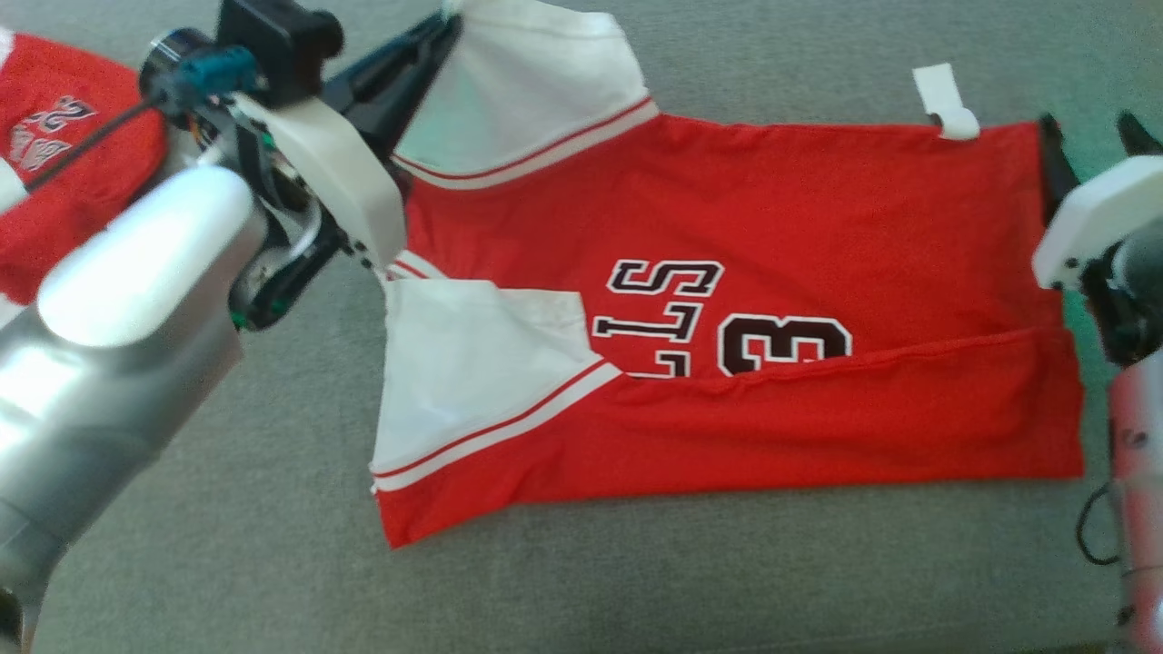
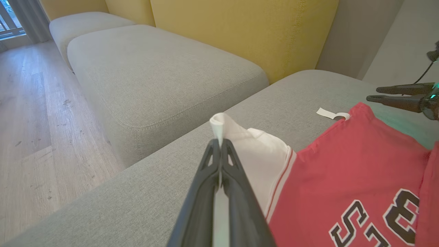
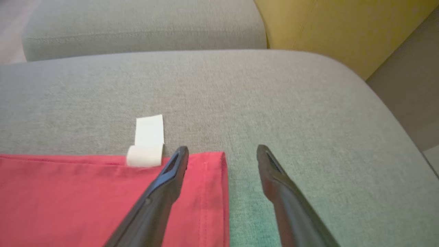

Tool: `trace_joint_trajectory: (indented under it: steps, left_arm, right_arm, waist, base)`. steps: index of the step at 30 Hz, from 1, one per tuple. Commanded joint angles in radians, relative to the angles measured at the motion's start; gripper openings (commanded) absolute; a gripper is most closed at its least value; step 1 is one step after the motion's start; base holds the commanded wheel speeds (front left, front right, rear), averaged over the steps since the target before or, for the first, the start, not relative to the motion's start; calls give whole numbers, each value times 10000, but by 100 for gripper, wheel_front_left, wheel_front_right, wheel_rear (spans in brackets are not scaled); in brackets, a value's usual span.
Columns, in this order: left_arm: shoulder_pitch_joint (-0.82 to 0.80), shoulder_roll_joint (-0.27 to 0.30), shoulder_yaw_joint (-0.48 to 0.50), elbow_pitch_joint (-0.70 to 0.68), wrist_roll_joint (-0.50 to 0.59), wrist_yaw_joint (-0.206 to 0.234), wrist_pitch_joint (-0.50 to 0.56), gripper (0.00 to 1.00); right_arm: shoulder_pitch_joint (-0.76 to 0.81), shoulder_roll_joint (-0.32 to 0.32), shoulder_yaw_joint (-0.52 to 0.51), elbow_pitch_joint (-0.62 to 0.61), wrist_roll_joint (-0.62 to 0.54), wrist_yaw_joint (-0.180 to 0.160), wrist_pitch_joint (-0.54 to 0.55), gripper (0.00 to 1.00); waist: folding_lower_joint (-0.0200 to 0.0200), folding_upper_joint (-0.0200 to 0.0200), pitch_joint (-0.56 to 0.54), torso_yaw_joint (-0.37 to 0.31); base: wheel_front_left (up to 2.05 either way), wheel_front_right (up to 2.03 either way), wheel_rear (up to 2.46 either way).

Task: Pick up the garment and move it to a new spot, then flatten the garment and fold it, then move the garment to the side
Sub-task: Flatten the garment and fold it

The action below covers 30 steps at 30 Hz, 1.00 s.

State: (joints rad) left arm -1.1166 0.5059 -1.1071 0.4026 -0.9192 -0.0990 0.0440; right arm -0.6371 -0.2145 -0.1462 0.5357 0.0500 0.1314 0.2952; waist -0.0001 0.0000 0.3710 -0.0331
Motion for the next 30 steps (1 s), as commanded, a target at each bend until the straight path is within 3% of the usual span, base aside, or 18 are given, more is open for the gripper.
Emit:
trace_joint_trajectory:
  steps: [1,11,21,22,23,30]
  left_arm:
    - [-289,456,344,-512,106,167,-27,0]
    - [-44,789,255,-1683,123,558,203,0]
    - [-145,989,360,-1598,108,730,243,0]
    - [-144,1004,373,-1560,94,738,235,0]
    - [-146,1022,384,-1515,84,743,231,0]
    - [-181,1118,435,-1142,88,792,146,0]
  right_arm:
    - [-409,-237,-106,20,-77,-7,187,100]
    - [-949,-278,-587,1401,-336,-7,300,100]
    - [-1273,-79,-377,2234,288,-7,528,100]
    - [-1281,-70,-348,2309,394,-7,568,53]
    - [-1294,-66,-340,2374,500,-7,593,0]
    - [-1514,-166,-244,2403,964,-7,210,0]
  waist:
    - [1,0,-16,204]
    - [1,0,312,498]
    - [1,0,502,505]
    - [1,0,490,488]
    - [1,0,477,470]
    - [1,0,406,355]
  base:
    - [0,0,0]
    - [0,0,0]
    - [0,0,0]
    - [0,0,0]
    - [0,0,0]
    - [0,0,0]
